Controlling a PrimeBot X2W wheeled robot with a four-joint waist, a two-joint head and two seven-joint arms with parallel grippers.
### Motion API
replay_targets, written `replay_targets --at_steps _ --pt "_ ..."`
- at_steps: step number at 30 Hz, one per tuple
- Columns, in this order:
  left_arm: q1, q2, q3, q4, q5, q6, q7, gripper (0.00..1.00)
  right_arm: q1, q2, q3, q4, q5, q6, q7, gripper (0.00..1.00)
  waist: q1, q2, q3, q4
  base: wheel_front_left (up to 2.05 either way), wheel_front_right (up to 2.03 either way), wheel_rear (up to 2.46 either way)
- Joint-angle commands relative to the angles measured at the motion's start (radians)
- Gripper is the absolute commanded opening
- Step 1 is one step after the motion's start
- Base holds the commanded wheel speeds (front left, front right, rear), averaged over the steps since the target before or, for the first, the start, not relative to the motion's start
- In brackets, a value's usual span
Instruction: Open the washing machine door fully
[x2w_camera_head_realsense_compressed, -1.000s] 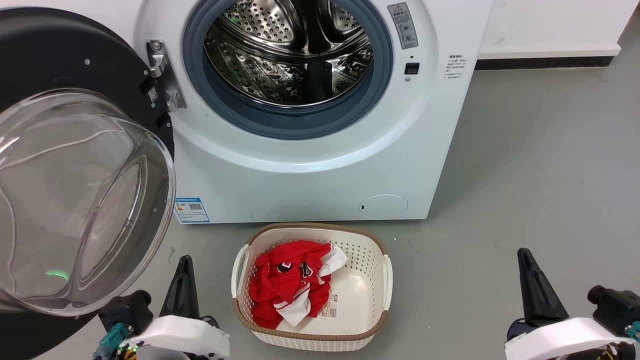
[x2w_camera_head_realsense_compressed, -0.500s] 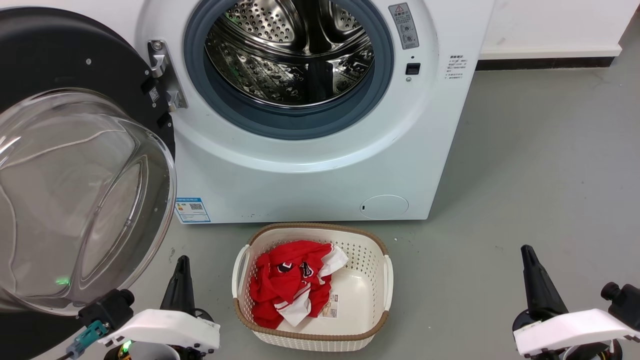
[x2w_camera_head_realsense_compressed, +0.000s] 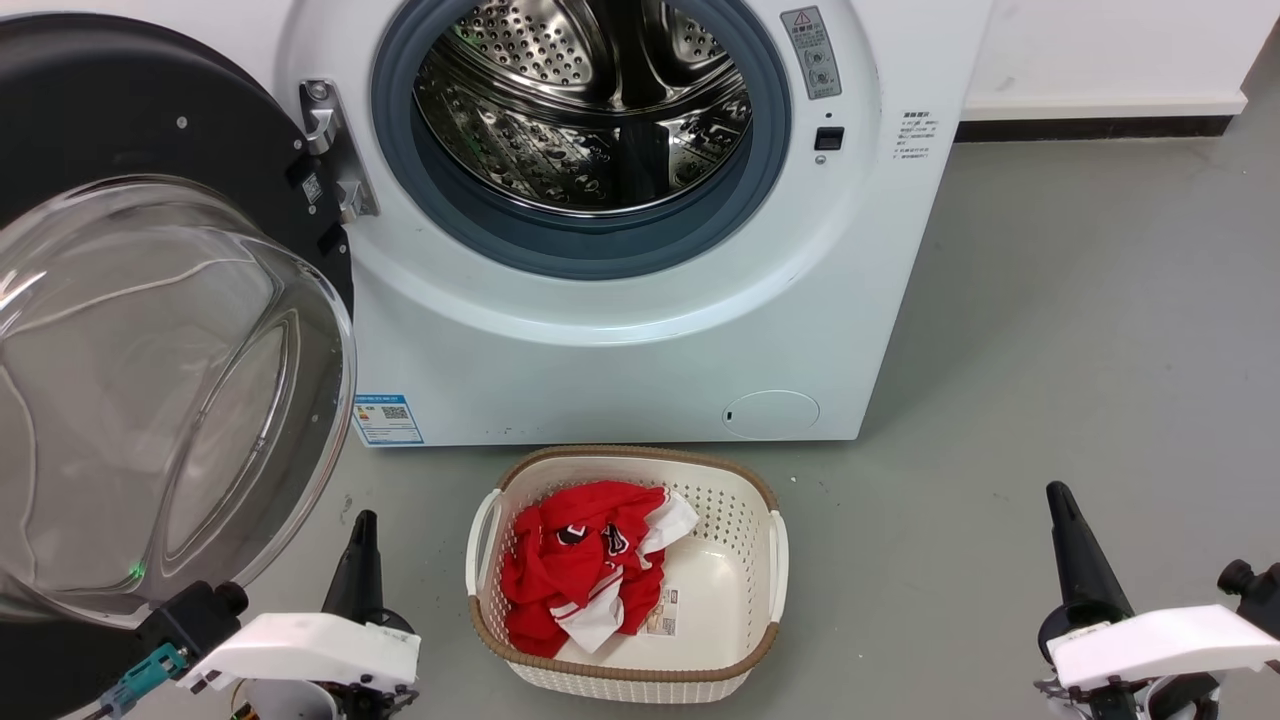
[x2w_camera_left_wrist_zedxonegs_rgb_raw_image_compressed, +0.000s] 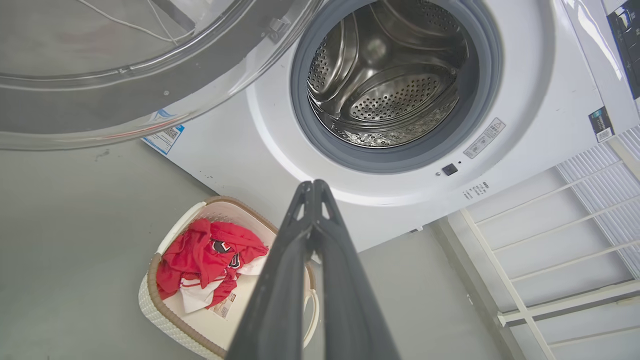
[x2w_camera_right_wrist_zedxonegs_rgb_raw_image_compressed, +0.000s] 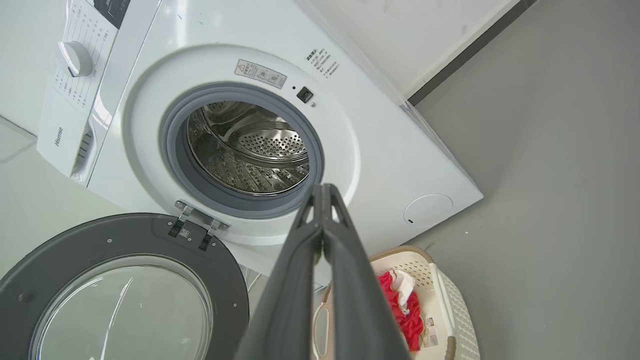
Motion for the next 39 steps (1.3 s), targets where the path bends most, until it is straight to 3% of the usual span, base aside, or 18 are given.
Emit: replay_targets --at_steps 1,39 --pt "-0.028 0.001 0.007 -0.007 -0.032 -0.009 0.007 0.0 -0.023 -0.008 -0.003 -0.002 0.035 0.0 0.005 0.0 0.0 -0.0001 0.0 0.0 0.0 0.0 0.0" --pt "-0.06 -0.008 0.068 0.031 -0.447 -0.076 0.11 0.0 -0.074 -0.007 -0.03 0.06 0.455 0.0 0.087 0.0 0.0 -0.0001 -0.002 0.008 0.0 0.0 0.0"
